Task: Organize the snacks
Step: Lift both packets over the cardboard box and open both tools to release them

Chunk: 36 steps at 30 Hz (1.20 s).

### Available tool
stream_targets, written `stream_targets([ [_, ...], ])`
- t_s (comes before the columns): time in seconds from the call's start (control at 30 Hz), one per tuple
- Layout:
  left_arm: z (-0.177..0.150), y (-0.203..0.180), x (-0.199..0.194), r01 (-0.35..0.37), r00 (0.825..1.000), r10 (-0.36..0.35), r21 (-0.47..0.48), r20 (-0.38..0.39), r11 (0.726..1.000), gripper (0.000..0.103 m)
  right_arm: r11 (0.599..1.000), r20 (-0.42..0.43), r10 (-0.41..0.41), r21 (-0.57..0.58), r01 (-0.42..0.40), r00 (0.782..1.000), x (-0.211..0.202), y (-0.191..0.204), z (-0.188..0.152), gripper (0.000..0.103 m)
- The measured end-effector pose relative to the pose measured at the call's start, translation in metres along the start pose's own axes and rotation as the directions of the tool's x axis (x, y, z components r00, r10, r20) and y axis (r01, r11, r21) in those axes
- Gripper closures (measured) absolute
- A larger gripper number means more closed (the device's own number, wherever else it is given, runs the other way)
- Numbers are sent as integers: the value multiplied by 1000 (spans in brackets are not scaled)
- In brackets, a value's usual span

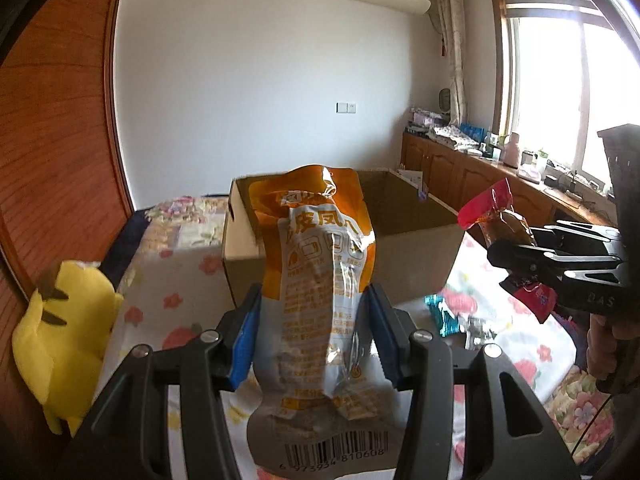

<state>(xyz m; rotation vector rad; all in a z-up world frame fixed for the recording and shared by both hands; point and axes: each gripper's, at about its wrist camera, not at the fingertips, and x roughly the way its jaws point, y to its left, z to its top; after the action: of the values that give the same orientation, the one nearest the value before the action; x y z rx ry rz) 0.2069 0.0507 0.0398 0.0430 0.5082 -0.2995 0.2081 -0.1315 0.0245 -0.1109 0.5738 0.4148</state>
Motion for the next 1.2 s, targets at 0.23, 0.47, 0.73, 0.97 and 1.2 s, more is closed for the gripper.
stream_targets([
  [0.23,36,-1,9,6,1000,-8,45,30,999,53,998,34,5,-57,-3,999,-3,-5,31,63],
  [0.47,65,-2,27,12,999,-15,64,48,998,53,994,51,-9,-107,14,999,4,-10,59,63],
  [0.73,87,6,60,7,998,-11,77,59,997,53,993,67,-2,-114,9,998,30,-21,82,63],
  [0.97,90,25,100,4,1000,-6,54,29,999,53,994,35,5,-110,-1,999,73,-38,85,63],
  [1.2,83,36,147,6,1000,-5,46,-19,999,52,995,-9,6,-100,-7,1000,117,-55,83,63],
])
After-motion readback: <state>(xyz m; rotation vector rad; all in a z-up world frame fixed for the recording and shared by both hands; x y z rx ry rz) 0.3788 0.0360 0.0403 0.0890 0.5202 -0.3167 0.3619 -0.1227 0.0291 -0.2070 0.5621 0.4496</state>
